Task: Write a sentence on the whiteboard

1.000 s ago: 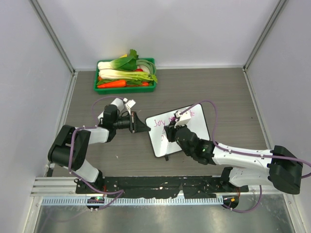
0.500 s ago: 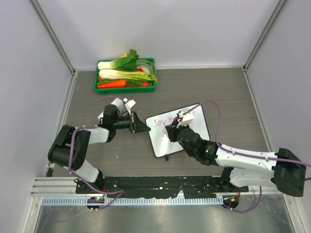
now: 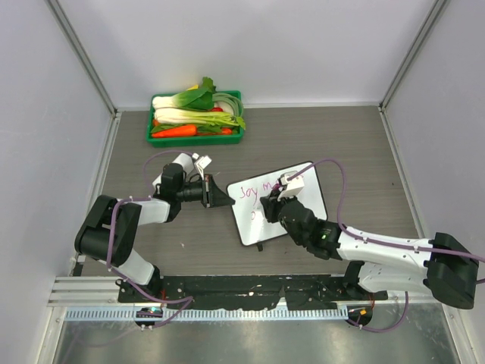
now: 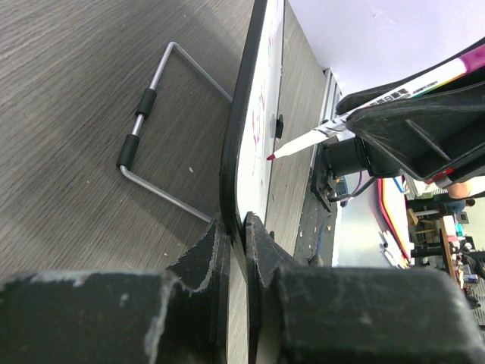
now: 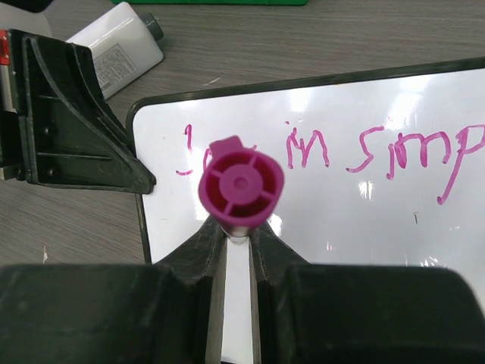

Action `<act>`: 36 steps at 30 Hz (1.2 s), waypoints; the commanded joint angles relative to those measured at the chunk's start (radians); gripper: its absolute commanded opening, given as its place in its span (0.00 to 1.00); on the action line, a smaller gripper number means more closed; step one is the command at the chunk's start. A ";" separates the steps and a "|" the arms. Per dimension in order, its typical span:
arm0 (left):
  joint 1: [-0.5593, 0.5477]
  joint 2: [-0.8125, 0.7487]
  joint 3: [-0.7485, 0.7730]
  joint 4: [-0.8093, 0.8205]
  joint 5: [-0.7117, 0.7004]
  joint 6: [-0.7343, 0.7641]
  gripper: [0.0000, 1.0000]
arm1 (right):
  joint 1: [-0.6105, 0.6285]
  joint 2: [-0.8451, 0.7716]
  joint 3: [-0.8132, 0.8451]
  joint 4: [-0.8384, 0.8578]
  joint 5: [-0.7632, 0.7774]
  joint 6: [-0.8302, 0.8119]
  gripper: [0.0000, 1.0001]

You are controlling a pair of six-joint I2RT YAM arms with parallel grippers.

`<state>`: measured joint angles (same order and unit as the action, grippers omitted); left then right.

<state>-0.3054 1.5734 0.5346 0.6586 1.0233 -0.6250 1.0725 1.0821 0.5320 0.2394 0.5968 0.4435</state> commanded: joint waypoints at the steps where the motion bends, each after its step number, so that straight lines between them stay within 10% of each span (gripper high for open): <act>1: -0.014 0.019 -0.007 -0.034 0.000 0.059 0.00 | -0.006 0.018 -0.001 0.055 0.008 0.012 0.02; 36: -0.014 0.022 -0.005 -0.037 0.003 0.061 0.00 | -0.014 -0.005 -0.024 -0.046 0.034 0.006 0.01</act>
<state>-0.3054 1.5738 0.5346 0.6582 1.0229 -0.6247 1.0649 1.0817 0.5098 0.2169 0.5636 0.4591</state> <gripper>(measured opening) 0.107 0.181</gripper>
